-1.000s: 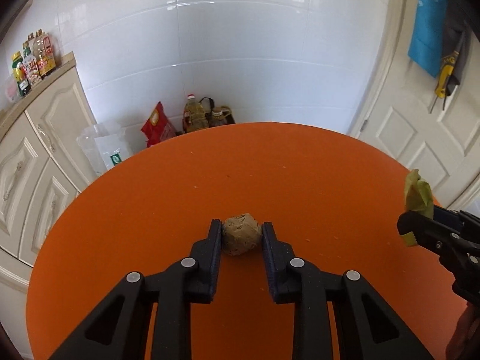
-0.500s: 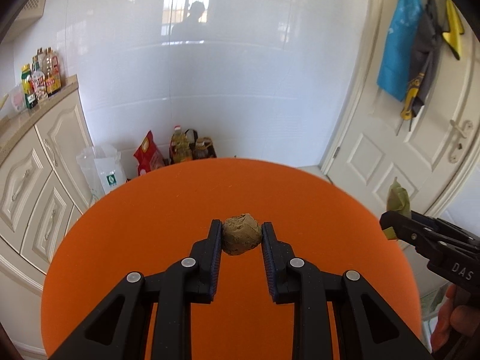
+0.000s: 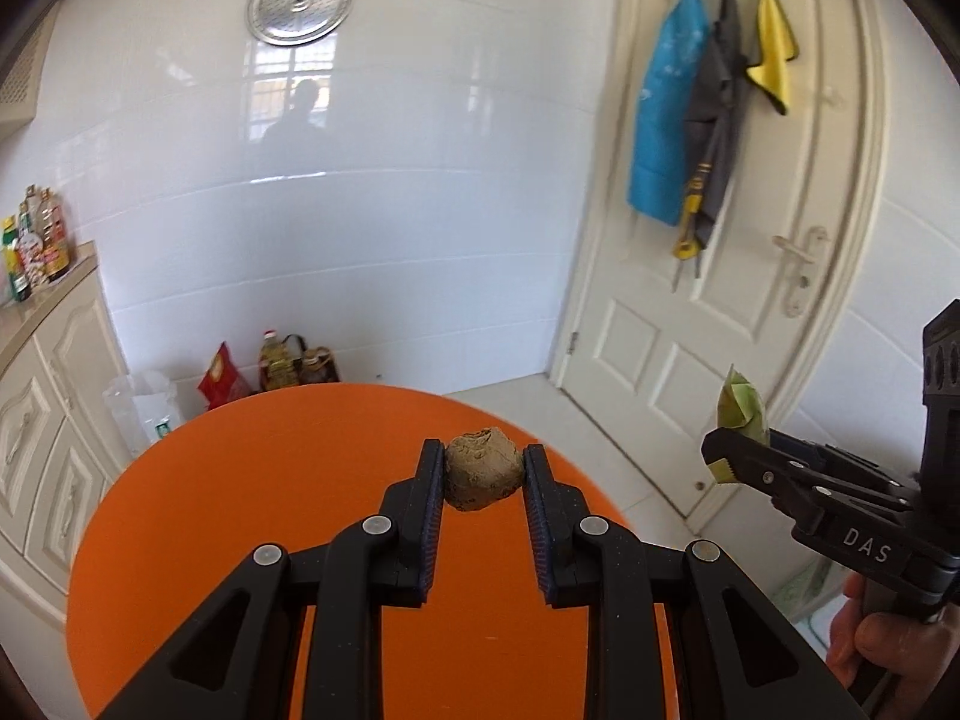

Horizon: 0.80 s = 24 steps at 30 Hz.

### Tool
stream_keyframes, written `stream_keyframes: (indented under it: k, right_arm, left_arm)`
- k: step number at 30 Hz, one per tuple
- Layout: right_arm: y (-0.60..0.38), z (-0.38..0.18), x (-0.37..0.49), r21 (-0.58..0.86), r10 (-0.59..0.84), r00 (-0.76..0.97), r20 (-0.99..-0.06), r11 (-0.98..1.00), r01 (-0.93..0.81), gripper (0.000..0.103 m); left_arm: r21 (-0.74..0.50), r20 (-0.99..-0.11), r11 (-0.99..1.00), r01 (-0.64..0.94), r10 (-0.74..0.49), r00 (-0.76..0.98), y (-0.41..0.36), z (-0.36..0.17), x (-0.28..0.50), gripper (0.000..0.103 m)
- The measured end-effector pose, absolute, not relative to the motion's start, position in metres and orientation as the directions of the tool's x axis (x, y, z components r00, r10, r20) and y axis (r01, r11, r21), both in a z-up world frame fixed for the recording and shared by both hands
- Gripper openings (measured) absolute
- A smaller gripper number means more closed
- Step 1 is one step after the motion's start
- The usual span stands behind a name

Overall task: Collect trash
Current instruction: 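Carry the green packet to the blue bin and open the right tool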

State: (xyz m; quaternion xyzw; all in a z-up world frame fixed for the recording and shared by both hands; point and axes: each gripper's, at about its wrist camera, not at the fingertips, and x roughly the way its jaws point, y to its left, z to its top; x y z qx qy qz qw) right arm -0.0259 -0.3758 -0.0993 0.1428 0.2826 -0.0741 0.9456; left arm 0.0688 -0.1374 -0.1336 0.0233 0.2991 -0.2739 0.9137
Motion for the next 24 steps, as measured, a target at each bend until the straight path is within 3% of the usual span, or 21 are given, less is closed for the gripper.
stream_keyframes:
  k: [6, 14, 24]
  right_arm:
    - [-0.429, -0.095, -0.102, 0.228, -0.182, 0.818, -0.546, 0.907, 0.354, 0.043]
    - [-0.527, -0.141, -0.187, 0.236, -0.338, 0.695, -0.635, 0.772, 0.591, 0.043]
    - [-0.614, -0.246, -0.226, 0.289, -0.292, 0.555, -0.779, 0.619, 0.730, 0.043]
  left_arm:
    - [-0.153, -0.568, 0.748, 0.645, -0.601, 0.562, -0.180, -0.131, 0.020, 0.022]
    - [-0.207, -0.641, 0.595, 0.777, -0.682, 0.351, -0.260, -0.141, 0.041, 0.022]
    - [-0.256, -0.805, 0.510, 0.821, -0.582, 0.111, -0.357, -0.225, 0.062, 0.022]
